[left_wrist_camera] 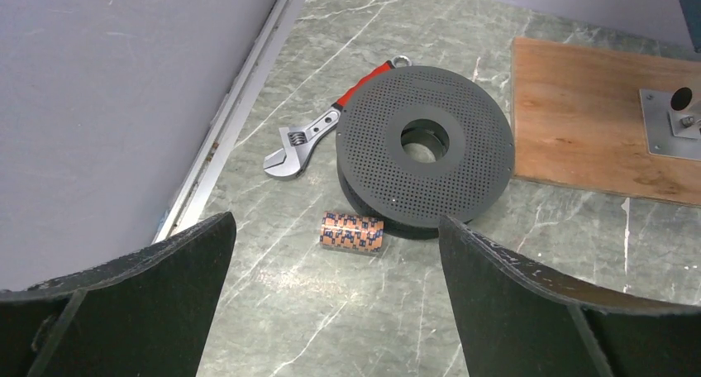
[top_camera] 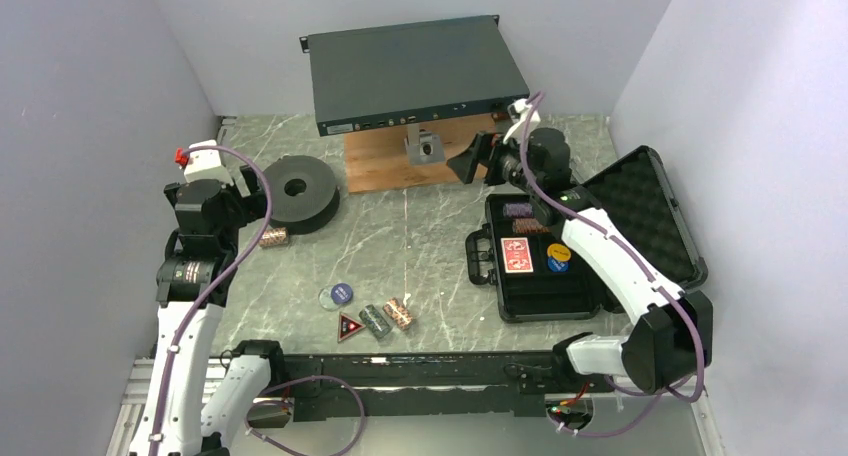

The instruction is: Pack up texas hold em set

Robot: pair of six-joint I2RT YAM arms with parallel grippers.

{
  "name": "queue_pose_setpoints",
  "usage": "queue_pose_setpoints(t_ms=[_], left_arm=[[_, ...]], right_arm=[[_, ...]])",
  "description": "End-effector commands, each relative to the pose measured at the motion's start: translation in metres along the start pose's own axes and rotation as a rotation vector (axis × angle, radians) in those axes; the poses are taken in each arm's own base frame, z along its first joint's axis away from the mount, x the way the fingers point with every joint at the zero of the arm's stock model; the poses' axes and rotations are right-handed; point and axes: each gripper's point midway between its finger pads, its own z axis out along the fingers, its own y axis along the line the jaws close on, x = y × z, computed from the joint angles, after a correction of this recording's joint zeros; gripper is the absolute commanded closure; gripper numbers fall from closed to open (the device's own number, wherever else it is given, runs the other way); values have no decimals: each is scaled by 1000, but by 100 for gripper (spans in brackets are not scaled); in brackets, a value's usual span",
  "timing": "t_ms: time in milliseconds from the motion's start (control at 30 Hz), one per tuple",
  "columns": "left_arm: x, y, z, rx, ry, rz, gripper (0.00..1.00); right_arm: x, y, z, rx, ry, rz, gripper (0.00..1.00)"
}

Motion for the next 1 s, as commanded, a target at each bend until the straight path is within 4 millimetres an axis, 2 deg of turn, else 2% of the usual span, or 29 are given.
queue_pose_setpoints(t_ms=[0, 267, 533, 700, 967], left_arm=[[-15, -1, -6, 19, -54, -3, 0], [-13, 0, -3, 7, -41, 3, 0], [-15, 2, -7, 2, -57, -4, 0], [-15, 1, -7, 6, -56, -5, 0], [-15, -4, -7, 33, -52, -10, 0]], right_arm=[[17, 8, 5, 17, 75, -31, 0], [62, 30, 11, 15, 245, -45, 0], [103, 67, 14, -46, 350, -151, 0], [129, 76, 6, -53, 417, -219, 0], [170, 87, -17, -105, 507, -317, 0]])
